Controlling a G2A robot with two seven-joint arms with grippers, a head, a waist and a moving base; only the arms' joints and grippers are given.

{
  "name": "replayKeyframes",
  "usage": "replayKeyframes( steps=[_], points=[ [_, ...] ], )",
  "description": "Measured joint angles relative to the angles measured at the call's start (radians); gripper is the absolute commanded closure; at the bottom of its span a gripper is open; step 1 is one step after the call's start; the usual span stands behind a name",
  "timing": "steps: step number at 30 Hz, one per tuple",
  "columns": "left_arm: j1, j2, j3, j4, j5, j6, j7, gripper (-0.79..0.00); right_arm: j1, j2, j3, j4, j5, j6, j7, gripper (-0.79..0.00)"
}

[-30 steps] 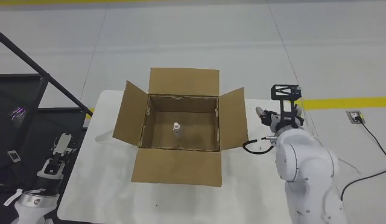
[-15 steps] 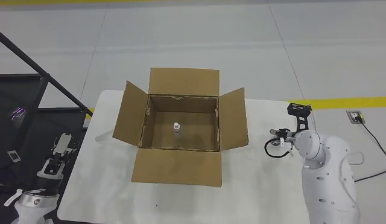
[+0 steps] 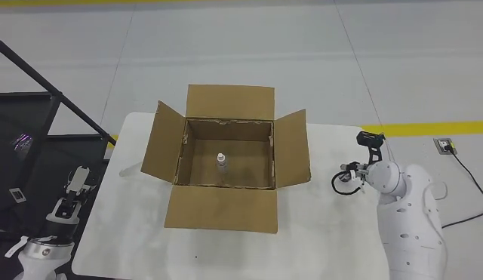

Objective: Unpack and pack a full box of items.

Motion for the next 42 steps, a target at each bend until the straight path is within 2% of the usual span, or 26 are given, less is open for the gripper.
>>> replayKeyframes(
  steps=[7,13,17,19,22,25,29,32,37,42],
  points=[
    [0.0,0.0,0.0,0.0,0.0,0.0,0.0,-0.785,-0.019,0.005,-0.022,-0.101,0.02,0.0,-0.005,0.0],
    [0.0,0.0,0.0,0.0,0.0,0.0,0.0,-0.785,-0.073,-0.006,-0.114,-0.363,0.087,0.008,-0.103,0.0],
    [0.0,0.0,0.0,0.0,0.0,0.0,0.0,-0.785,-0.124,-0.017,-0.227,-0.603,0.164,-0.022,-0.204,0.0],
    [0.0,0.0,0.0,0.0,0.0,0.0,0.0,-0.785,-0.12,-0.02,-0.289,-0.654,0.166,-0.043,-0.209,0.0],
    [0.0,0.0,0.0,0.0,0.0,0.0,0.0,-0.785,-0.072,-0.028,-0.409,-0.634,0.147,-0.062,-0.181,0.0],
    [0.0,0.0,0.0,0.0,0.0,0.0,0.0,-0.785,0.007,-0.041,-0.528,-0.537,0.112,-0.05,-0.145,0.0],
    [0.0,0.0,0.0,0.0,0.0,0.0,0.0,-0.785,0.088,-0.062,-0.647,-0.418,0.079,-0.013,-0.189,0.0],
    [0.0,0.0,0.0,0.0,0.0,0.0,0.0,-0.785,0.116,-0.072,-0.693,-0.381,0.085,-0.004,-0.221,0.0],
    [0.0,0.0,0.0,0.0,0.0,0.0,0.0,-0.785,0.111,-0.081,-0.738,-0.419,0.101,-0.029,-0.277,0.0],
    [0.0,0.0,0.0,0.0,0.0,0.0,0.0,-0.785,0.137,-0.091,-0.809,-0.415,0.051,-0.049,-0.15,0.0]
  ],
)
